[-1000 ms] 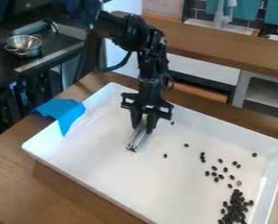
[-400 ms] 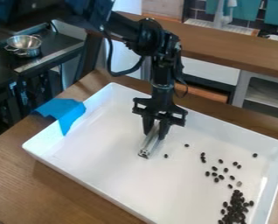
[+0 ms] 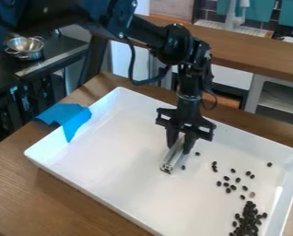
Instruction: Sweep into pile
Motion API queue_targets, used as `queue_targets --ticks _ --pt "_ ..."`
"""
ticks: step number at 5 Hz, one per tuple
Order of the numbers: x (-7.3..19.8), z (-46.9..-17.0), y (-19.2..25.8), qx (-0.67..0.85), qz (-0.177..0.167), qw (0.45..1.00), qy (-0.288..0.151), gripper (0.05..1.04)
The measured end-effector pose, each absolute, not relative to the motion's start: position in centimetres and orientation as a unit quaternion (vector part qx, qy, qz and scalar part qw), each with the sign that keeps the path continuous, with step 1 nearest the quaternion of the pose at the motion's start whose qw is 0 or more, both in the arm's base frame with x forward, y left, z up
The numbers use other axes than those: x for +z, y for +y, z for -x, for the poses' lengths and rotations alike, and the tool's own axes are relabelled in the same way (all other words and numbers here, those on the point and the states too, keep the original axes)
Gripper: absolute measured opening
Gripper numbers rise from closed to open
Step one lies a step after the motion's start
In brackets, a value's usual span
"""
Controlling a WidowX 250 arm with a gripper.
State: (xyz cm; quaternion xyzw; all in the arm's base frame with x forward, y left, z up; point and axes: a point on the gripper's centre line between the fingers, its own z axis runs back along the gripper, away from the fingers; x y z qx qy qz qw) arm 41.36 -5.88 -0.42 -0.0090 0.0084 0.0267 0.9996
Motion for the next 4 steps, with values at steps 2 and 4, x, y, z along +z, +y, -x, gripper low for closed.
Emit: queue_targets --ticks 2,4 --pt "-0.5 -40.2 -10.6 -0.016 0.013 1.0 0.005 0.368" --pt "-0.5 -39.9 -11.1 -0.028 0.014 1.0 -0.001 0.368"
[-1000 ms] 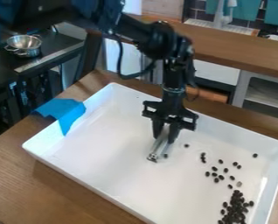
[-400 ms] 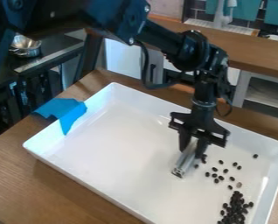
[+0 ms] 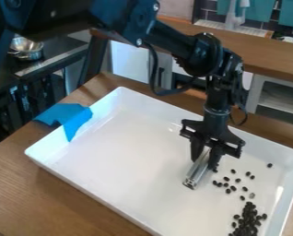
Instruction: Sweep into pile
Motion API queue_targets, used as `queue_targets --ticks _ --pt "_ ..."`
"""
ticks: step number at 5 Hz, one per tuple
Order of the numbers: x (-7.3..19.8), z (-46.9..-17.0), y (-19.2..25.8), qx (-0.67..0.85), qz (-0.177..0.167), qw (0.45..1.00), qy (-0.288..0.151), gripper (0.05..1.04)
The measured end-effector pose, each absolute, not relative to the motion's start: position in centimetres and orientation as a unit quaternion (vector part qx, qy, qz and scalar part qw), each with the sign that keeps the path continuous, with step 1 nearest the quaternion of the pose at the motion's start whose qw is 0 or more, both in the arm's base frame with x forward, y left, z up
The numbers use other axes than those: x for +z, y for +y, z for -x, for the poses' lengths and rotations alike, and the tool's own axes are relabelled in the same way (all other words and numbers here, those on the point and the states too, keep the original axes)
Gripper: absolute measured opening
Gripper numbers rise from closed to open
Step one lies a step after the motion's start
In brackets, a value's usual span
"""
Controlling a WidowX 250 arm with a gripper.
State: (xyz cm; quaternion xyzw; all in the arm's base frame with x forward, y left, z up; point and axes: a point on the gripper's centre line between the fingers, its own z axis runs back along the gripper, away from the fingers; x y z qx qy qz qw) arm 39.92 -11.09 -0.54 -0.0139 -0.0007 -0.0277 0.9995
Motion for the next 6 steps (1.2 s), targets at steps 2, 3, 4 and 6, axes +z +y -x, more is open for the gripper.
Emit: queue_targets --ticks 2,3,4,6 --pt "-0.5 -39.0 -13.9 -0.075 0.021 0.997 0.006 0.368" --pt "-0.4 -38.8 -14.5 -0.082 0.025 0.996 0.006 0.368" --pt "-0.3 -38.4 -15.1 -0.076 0.034 0.996 0.016 0.368" --pt "-0.3 -36.2 -18.5 -0.093 0.05 0.994 0.039 0.368"
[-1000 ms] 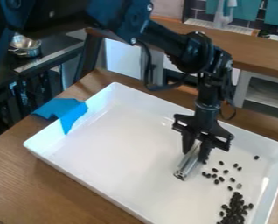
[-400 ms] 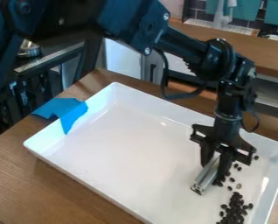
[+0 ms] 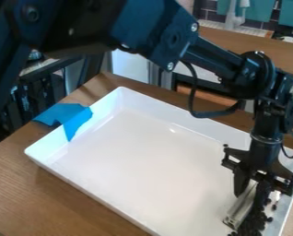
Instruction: Sweep into pile
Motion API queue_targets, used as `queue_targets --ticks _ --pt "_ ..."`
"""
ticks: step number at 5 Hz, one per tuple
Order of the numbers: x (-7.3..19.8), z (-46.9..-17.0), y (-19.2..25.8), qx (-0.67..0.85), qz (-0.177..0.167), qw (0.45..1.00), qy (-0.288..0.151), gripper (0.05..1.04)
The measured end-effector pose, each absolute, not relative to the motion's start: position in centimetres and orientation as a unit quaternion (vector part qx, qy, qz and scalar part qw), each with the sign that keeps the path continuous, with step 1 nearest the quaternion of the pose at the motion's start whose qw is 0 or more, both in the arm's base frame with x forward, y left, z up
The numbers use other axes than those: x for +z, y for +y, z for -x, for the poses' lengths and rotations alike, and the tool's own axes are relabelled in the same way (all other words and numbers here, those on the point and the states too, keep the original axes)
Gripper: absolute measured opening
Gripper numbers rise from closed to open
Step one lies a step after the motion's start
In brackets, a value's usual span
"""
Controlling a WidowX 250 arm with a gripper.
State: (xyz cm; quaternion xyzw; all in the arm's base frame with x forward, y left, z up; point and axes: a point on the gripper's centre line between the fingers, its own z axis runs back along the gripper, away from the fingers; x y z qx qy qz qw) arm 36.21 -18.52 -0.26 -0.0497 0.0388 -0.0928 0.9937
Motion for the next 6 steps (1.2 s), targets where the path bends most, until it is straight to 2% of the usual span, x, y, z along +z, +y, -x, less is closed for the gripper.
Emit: queue_targets --ticks 2,3,4,6 --pt "-0.1 -36.0 -18.5 -0.091 0.056 0.993 0.042 0.368" --pt "3.0 -37.0 -16.3 -0.081 0.076 0.994 0.023 0.368" --pt "4.6 -37.6 -13.4 -0.067 0.087 0.994 0.021 0.368" --pt "5.3 -39.0 -8.8 -0.032 0.083 0.996 0.006 0.368"
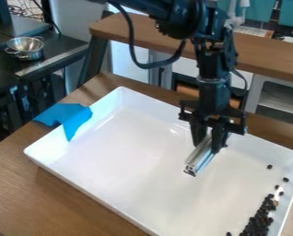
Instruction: Sweep into pile
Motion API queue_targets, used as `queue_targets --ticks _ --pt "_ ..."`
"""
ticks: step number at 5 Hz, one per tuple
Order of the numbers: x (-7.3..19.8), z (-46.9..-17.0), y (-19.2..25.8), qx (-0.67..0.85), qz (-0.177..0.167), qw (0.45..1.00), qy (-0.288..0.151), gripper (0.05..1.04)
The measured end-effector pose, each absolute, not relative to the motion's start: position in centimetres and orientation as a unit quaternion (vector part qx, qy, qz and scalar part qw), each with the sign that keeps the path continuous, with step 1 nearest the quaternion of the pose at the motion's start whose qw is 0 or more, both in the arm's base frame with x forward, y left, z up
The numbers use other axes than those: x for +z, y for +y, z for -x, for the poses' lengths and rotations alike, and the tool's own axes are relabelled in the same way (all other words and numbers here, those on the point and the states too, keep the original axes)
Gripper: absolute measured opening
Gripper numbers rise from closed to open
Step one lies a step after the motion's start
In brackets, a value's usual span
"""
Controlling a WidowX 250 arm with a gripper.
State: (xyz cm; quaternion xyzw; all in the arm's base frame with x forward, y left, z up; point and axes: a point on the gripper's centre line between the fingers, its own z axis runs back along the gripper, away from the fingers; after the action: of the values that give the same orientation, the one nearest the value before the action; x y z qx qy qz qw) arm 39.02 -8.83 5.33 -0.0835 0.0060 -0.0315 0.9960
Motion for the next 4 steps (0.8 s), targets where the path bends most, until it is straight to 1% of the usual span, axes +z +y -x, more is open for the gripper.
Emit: queue_targets --ticks 1,3,4 --pt "4.1 -39.6 -7.1 -0.003 0.07 0.998 0.007 0.368" --pt "1.4 -40.9 -6.1 0.028 0.036 0.999 0.004 0.368" --pt "0.7 -41.3 -6.0 0.039 0.03 0.999 0.01 0.368"
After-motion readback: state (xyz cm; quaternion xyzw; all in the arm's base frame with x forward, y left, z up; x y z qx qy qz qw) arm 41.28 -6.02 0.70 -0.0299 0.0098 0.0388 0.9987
